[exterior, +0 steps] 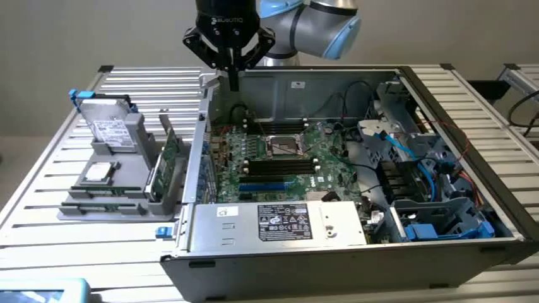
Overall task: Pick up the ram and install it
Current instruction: 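Reach for the ram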
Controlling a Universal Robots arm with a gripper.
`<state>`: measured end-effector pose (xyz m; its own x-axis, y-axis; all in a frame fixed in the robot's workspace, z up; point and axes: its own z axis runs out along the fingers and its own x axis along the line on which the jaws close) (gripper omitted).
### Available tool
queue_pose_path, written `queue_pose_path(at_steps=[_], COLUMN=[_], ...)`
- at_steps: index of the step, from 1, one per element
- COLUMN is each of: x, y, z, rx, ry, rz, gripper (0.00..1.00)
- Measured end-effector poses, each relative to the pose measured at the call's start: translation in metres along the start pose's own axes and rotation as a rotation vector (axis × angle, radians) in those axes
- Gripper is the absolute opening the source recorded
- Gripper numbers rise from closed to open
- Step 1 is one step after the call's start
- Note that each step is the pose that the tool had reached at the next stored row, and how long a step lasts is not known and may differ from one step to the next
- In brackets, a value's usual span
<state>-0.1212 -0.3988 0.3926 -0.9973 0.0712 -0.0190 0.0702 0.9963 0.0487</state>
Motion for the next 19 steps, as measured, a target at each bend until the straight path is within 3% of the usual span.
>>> queue_pose_path(at_steps=[14, 19], x=[0.001, 0.014], y=[-0.0011, -0.003], z=[0.0002, -0.0001], rx=[0.0001, -0.0001], ry=[0.0001, -0.0001], rz=[0.0, 0.0], gripper=[0.11, 0.11])
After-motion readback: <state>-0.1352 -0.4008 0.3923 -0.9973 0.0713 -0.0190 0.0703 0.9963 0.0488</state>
